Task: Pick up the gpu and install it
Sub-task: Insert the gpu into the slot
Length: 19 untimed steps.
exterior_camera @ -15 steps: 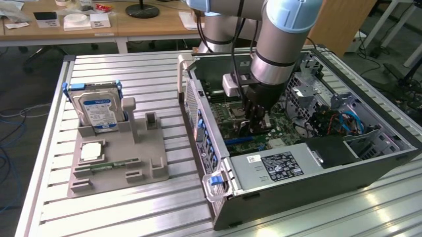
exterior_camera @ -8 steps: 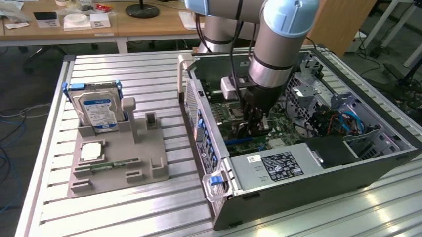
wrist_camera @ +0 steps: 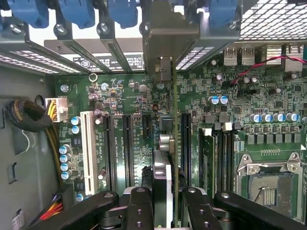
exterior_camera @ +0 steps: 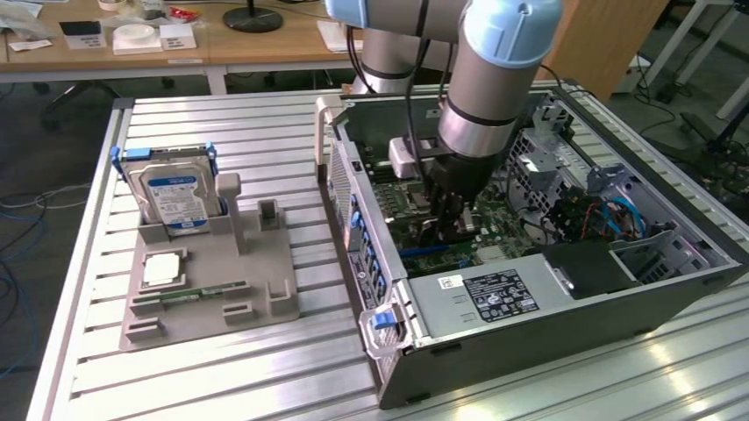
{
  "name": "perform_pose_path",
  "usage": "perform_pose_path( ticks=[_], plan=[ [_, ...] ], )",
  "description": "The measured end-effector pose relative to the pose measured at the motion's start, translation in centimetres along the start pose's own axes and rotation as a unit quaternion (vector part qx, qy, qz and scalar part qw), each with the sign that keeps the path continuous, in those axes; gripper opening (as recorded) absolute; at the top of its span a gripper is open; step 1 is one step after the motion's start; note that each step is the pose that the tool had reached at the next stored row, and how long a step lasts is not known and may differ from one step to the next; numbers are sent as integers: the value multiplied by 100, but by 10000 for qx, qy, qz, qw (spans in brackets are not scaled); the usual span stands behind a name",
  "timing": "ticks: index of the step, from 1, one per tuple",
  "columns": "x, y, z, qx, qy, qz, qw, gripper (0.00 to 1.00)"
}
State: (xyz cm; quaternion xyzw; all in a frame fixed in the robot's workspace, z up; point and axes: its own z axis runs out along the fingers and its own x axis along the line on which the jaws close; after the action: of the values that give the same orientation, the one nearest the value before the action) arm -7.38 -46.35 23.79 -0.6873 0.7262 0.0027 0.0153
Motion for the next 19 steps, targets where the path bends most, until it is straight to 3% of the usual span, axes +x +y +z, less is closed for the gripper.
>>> perform_pose_path(
  ticks=[19],
  plan=[
    [-10,10,26,-1,-1,0,10000,28]
  ],
)
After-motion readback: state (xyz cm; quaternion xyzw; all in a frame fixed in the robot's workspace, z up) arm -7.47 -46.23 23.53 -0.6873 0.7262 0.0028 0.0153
